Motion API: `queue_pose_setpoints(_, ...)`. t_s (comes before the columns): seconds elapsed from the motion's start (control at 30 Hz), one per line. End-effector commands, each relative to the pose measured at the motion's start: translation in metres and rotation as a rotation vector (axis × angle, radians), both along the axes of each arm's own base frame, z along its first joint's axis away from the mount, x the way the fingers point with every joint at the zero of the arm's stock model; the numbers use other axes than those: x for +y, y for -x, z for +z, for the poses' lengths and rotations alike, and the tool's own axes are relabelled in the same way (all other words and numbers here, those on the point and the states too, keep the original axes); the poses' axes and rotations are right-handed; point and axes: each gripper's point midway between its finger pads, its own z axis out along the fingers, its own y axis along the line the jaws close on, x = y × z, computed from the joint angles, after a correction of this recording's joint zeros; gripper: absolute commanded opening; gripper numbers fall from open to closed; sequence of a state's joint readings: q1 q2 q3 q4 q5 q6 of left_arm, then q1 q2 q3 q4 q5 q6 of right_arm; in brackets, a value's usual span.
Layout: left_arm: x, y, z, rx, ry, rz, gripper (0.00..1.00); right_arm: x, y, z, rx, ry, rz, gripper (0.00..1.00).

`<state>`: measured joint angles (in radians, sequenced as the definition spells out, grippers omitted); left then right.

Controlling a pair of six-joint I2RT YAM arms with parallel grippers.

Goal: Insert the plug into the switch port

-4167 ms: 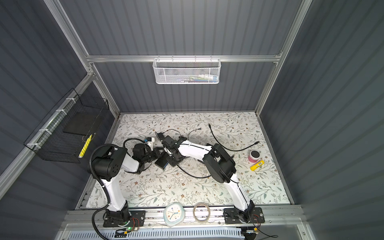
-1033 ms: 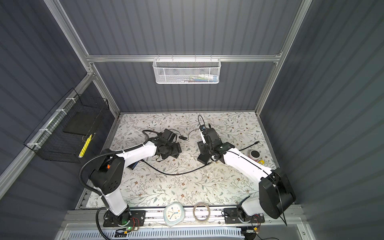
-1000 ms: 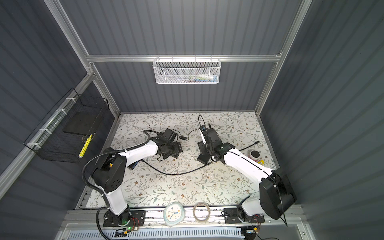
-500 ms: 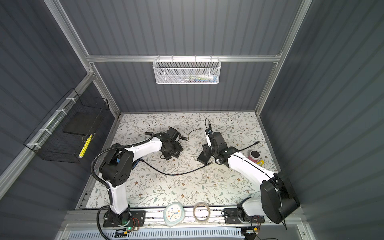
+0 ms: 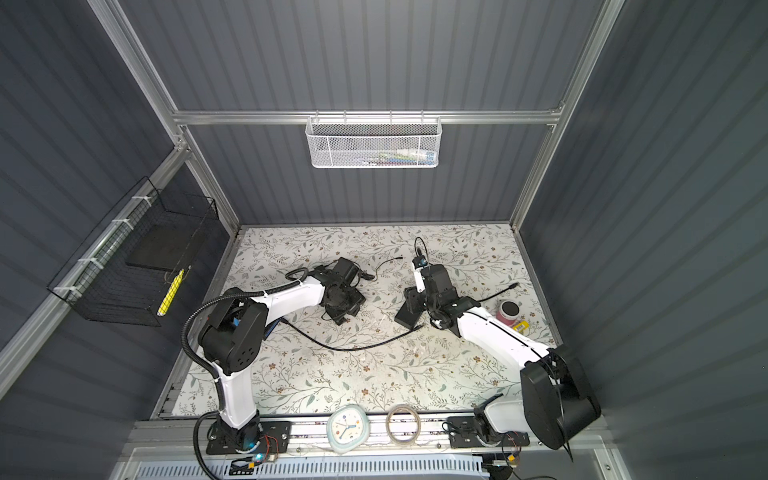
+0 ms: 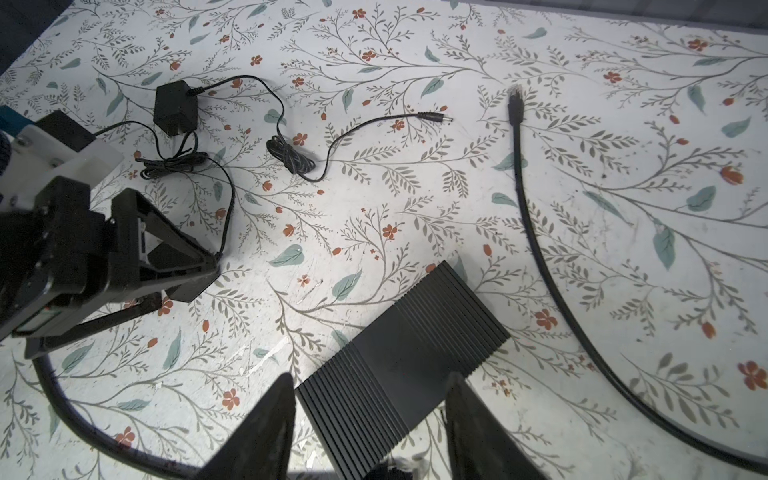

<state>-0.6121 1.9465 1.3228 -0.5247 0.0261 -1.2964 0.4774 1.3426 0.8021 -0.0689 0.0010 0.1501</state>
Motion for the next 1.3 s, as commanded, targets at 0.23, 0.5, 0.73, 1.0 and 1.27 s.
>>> queue_pose_setpoints(0.23, 0.002, -0.004, -0.034, 0.083, -0.028, 0.035, 0.69, -0.003, 0.001, 0.006, -0.019, -0.055, -0.016, 0.57)
queue_pose_setpoints(0.5, 0.008, 0.009, -0.051, 0.125, -0.045, 0.022, 0.50, -0.010, -0.001, 0.004, -0.018, -0.068, -0.036, 0.57)
queue_pose_setpoints(0.73, 0.016, 0.018, -0.058, 0.144, -0.069, -0.003, 0.39, -0.011, -0.001, 0.002, -0.010, -0.075, -0.040, 0.57)
queue_pose_setpoints(1.0, 0.053, 0.005, -0.003, 0.026, -0.200, -0.075, 0.33, -0.006, -0.004, 0.003, 0.001, -0.091, -0.027, 0.57)
queue_pose_setpoints(1.27, 0.161, -0.010, 0.075, -0.123, -0.331, 0.015, 0.33, 0.007, -0.009, 0.005, 0.040, -0.113, 0.015, 0.56)
